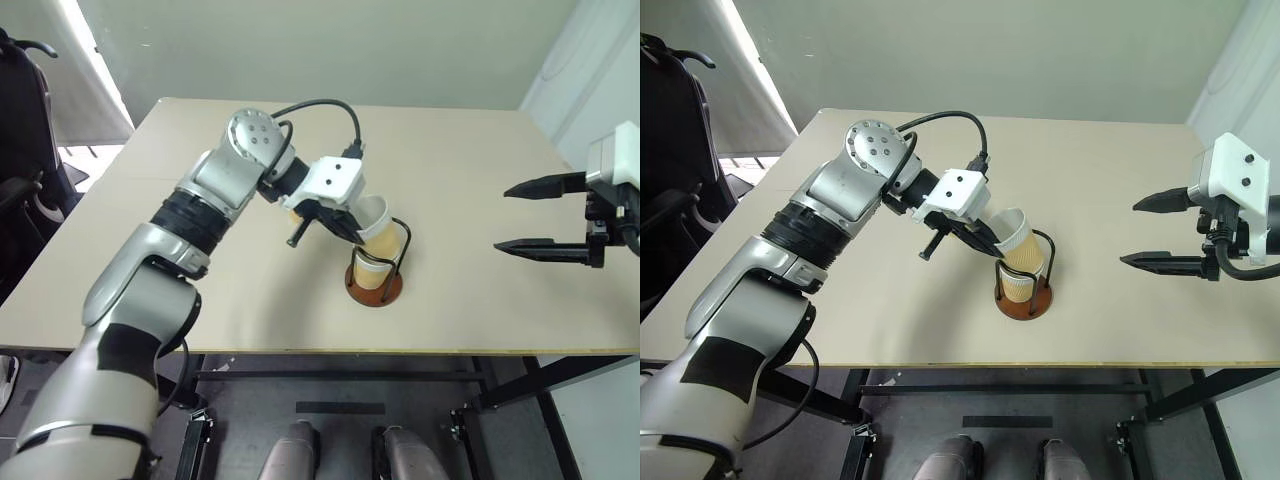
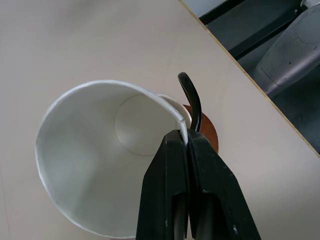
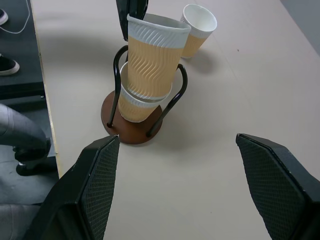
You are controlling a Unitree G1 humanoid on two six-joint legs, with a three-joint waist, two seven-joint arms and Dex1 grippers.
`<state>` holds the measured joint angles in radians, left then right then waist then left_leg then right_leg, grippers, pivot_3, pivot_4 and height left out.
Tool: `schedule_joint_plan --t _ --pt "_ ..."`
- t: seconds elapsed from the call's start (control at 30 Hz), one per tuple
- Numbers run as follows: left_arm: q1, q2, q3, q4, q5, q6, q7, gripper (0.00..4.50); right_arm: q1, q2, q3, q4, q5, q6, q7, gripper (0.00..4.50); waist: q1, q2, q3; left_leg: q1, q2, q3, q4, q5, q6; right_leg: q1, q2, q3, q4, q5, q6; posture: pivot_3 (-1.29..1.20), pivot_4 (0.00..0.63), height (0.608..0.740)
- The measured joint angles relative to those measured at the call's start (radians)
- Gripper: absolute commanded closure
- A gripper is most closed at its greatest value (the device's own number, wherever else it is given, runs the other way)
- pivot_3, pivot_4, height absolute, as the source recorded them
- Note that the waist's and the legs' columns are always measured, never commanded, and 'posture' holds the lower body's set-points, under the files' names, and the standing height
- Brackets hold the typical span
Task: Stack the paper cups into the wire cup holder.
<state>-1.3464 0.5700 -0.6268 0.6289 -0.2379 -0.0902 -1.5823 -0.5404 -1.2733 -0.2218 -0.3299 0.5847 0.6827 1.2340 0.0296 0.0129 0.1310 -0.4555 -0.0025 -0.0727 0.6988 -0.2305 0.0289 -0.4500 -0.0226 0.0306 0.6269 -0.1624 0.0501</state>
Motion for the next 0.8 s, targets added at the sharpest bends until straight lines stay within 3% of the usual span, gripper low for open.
schedule_joint_plan --t 0.37,0.8 --pt "0.0 -0.028 0.024 0.037 0.033 -0.033 0.0 0.03 0.002 0.0 0.0 0.001 -0.001 -0.002 -0.004 0.73 0.001 0.0 0.0 0.0 0.0 0.0 0.0 0.0 0.0 0.0 0.0 0.0 0.0 0.0 0.0 0.0 0.15 0.74" --pt "-0.004 -0.052 0.165 0.227 0.221 -0.191 0.122 0.03 -0.07 0.069 0.014 -0.013 0.012 -0.012 -0.051 0.73 0.0 0.0 0.0 0.001 0.0 0.0 0.0 0.0 0.0 0.0 0.0 0.001 0.0 0.0 0.0 0.0 0.15 0.74"
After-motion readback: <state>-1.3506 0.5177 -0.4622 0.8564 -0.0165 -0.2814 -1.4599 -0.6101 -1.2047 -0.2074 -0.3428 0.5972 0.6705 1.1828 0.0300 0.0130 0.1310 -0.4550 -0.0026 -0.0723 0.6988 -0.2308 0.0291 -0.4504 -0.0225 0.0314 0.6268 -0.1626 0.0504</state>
